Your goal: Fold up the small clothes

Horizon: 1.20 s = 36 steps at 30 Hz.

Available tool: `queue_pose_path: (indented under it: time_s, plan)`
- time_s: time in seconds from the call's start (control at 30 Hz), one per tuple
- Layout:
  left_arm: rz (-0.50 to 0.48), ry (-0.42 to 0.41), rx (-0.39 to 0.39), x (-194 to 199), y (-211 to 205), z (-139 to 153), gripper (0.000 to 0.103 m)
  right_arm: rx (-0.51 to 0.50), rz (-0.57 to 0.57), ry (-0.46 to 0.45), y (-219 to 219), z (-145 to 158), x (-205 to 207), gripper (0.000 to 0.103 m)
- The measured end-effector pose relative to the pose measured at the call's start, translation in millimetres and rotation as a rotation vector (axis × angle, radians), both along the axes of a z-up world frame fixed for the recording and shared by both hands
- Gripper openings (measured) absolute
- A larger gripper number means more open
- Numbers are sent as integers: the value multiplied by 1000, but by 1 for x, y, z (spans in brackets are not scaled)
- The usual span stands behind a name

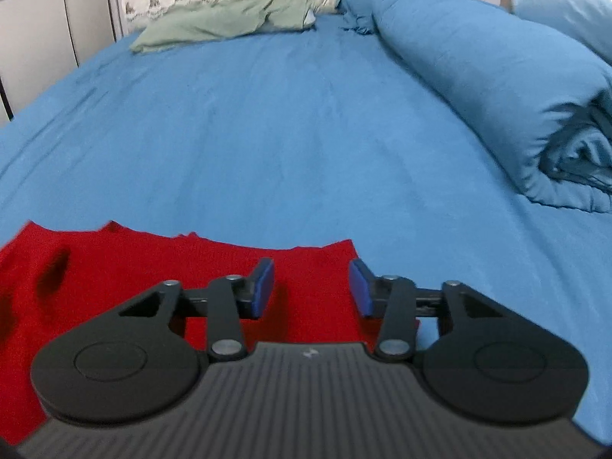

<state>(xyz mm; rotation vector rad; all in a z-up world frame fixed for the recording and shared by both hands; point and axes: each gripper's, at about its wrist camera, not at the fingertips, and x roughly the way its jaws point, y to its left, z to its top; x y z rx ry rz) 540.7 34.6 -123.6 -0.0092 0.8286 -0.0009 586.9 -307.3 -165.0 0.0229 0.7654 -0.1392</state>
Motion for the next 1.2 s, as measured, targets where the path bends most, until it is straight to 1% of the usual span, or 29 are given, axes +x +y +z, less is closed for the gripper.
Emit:
queue_pose_path:
  time_s: [0.17, 0.2, 0.23, 0.27, 0.3, 0.37, 0.43, 0.47, 0.53, 0.6, 0.63, 0.67, 0.7, 0.73, 0.77, 0.8, 0.87, 0.93, 1.0, 1.03, 1.07, 1.1, 1.13, 1.2]
  plan:
    - [21, 28, -10, 0, 2, -7, 76, -16, 35, 82, -8, -27, 30, 54]
    - [25, 34, -6, 0, 0, -10, 76, -5, 47, 92, -11, -30, 32, 49]
    - [31, 39, -4, 0, 0, -11, 76, 2, 62, 92, -13, -30, 34, 28]
    - [36, 46, -3, 3, -1, -13, 76, -3, 75, 95, -14, -30, 36, 17]
    - [43, 51, -1, 4, -2, -15, 76, -10, 83, 91, -15, -29, 36, 18]
    - [63, 56, 0, 3, -1, -17, 76, -23, 71, 54, -20, -22, 34, 18]
    - [79, 63, -6, 2, 1, -18, 76, -23, 8, 1, -29, -14, 33, 18]
    - [85, 67, -5, 2, 2, -20, 76, -21, -23, -8, -33, -13, 33, 18]
    - [96, 81, 9, 2, 4, -25, 76, -49, -62, 20, -38, -22, 39, 18]
    - [113, 96, 22, 2, 7, -29, 76, -81, -60, 42, -38, -32, 41, 18]
    - [123, 105, 23, 1, 9, -31, 76, -102, -67, 41, -36, -35, 40, 23]
    - [132, 115, 22, 1, 12, -33, 76, -119, -85, 35, -35, -36, 40, 32]
    - [145, 122, 21, 0, 15, -35, 76, -132, -112, 29, -34, -36, 38, 57]
    - [160, 123, 13, -3, 19, -34, 76, -131, -127, 9, -34, -32, 31, 66]
    - [164, 114, 2, -6, 22, -31, 76, -109, -107, -27, -32, -26, 23, 65]
    - [161, 103, -6, -9, 23, -28, 76, -60, -60, -71, -30, -18, 9, 65]
    - [147, 94, -1, -16, 23, -25, 76, 32, 4, -109, -24, -9, -17, 67]
    - [138, 130, 10, -19, 22, -33, 78, 86, 67, -91, -17, -10, -38, 69]
    - [141, 158, -2, -21, 25, -42, 79, 76, 111, -34, -11, -25, -50, 69]
    - [148, 153, -23, -23, 28, -45, 81, 53, 110, 3, -10, -36, -53, 69]
    - [157, 149, -34, -23, 30, -46, 84, 46, 95, 22, -15, -44, -56, 68]
    - [167, 153, -39, -23, 33, -46, 89, 74, 84, 3, -23, -48, -60, 68]
    - [177, 159, -45, -22, 35, -46, 90, 104, 61, -9, -30, -49, -62, 67]
    - [185, 163, -54, -22, 37, -43, 89, 133, 20, -12, -36, -42, -64, 67]
